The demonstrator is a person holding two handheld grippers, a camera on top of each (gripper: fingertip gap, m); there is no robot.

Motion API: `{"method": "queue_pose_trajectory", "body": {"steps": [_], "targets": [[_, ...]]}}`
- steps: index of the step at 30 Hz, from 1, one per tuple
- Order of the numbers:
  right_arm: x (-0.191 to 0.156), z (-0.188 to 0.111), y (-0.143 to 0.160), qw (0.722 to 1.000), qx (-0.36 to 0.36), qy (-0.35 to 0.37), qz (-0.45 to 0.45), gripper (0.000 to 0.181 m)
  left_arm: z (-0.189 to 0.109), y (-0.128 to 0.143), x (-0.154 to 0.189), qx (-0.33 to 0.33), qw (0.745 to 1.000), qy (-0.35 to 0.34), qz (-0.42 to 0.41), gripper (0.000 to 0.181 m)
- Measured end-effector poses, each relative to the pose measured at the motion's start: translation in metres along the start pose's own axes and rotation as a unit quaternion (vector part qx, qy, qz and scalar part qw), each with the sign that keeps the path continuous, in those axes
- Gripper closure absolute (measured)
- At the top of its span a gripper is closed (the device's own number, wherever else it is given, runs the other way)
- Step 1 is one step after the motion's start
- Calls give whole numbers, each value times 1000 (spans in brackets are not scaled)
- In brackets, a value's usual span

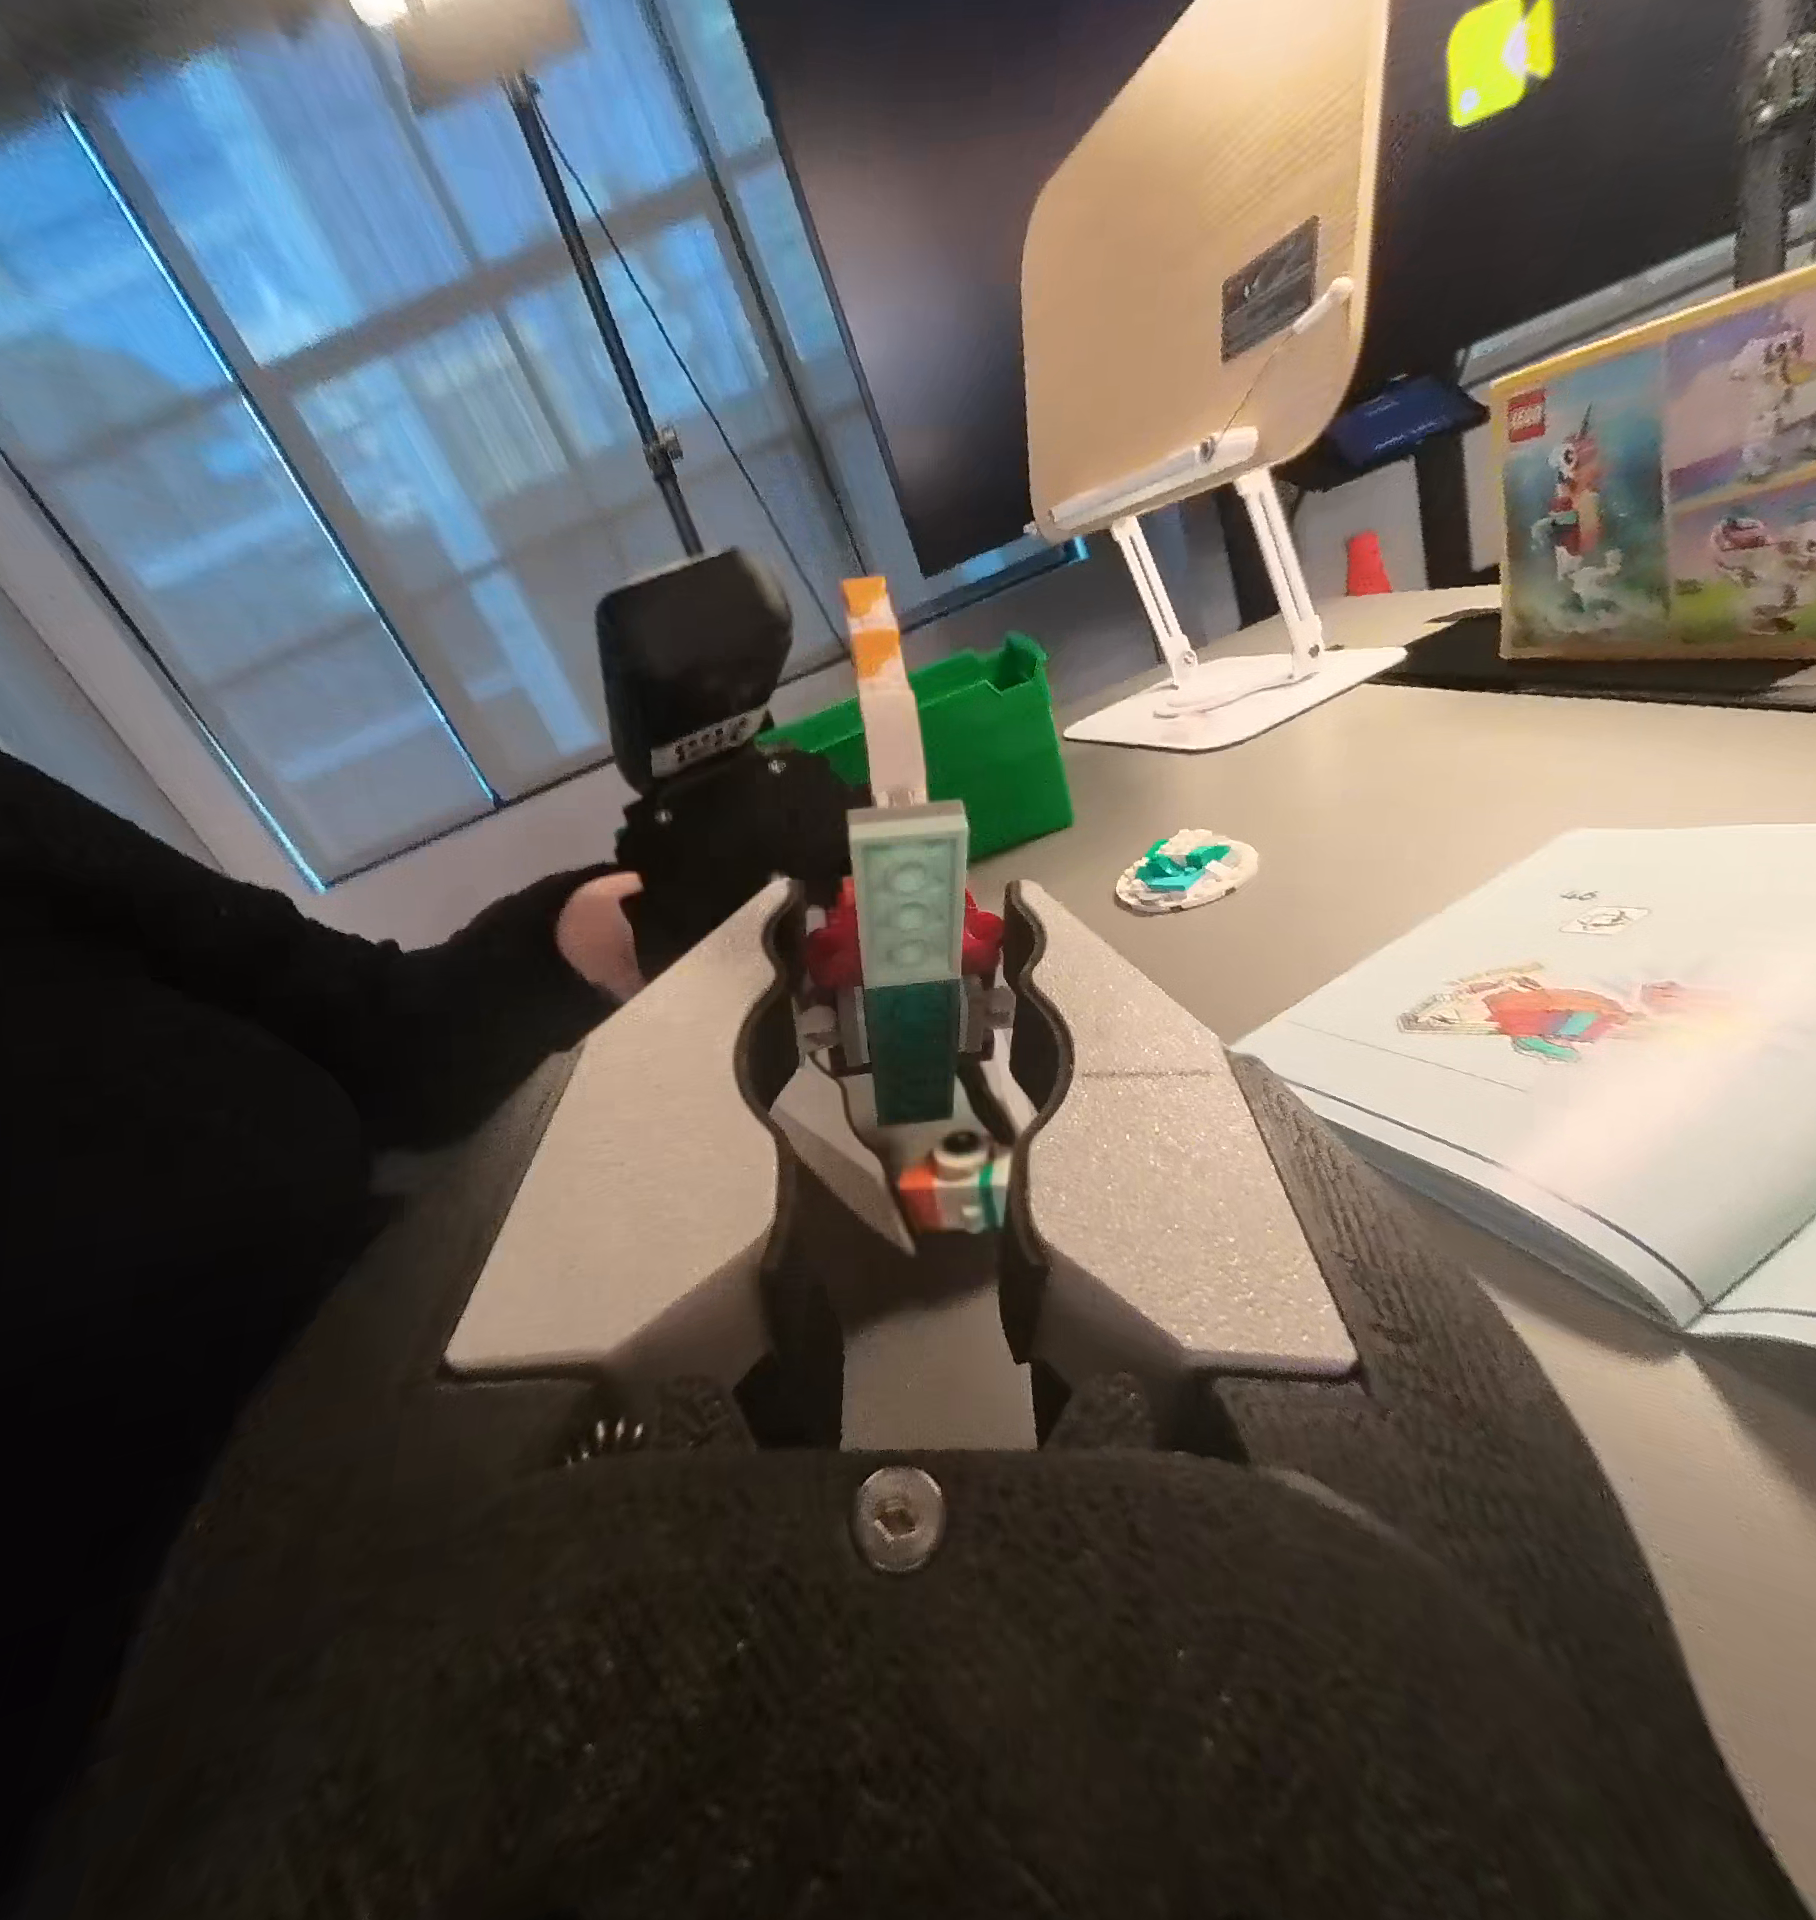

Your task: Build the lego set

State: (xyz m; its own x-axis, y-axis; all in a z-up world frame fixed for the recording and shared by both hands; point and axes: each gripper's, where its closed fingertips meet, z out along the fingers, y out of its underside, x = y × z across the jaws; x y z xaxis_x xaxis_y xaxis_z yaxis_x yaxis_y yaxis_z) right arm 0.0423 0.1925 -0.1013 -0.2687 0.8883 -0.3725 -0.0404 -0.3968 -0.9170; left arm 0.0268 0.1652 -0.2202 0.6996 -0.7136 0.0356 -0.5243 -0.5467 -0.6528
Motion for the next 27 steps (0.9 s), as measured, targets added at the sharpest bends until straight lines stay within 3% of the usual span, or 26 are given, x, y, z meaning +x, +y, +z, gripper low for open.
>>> {"method": "queue_pose_trajectory", "body": {"steps": [3, 5, 7, 10, 14, 17, 20, 24, 27], "targets": [[1, -1, -2, 1000, 14, -4, 10, 145, 3, 1, 0, -6, 1000, -3, -23, 125], [-1, -1, -3, 1000, 20, -8, 12, 145, 0, 3, -8, -24, 998, -54, 6, 117], [-2, 0, -4, 1000, 22, -11, 12, 145, -3, -18, -10, 23, 993, -105, 50, 113], [-4, 2, -1, 1000, 20, -17, 17, 145, -13, -61, -5, 145, 975, -154, 69, 107], [-2, -2, -1, 1000, 13, -6, -1, 145, -20, -85, -16, 203, 943, -241, 109, 119], [3, -13, -6, 1000, 5, 7, -17, 145, -24, -100, -9, 235, 918, -272, 167, 150], [5, -27, -1, 999, -36, 12, -35, 145, -20, -105, -6, 222, 905, -289, 218, 154], [15, -46, 23, 986, -131, 59, -89, 146, 3, -96, -2, 155, 907, -267, 286, 156], [22, -61, 45, 969, -206, 83, -113, 146, 18, -87, 0, 103, 893, -264, 351, 157]]}}
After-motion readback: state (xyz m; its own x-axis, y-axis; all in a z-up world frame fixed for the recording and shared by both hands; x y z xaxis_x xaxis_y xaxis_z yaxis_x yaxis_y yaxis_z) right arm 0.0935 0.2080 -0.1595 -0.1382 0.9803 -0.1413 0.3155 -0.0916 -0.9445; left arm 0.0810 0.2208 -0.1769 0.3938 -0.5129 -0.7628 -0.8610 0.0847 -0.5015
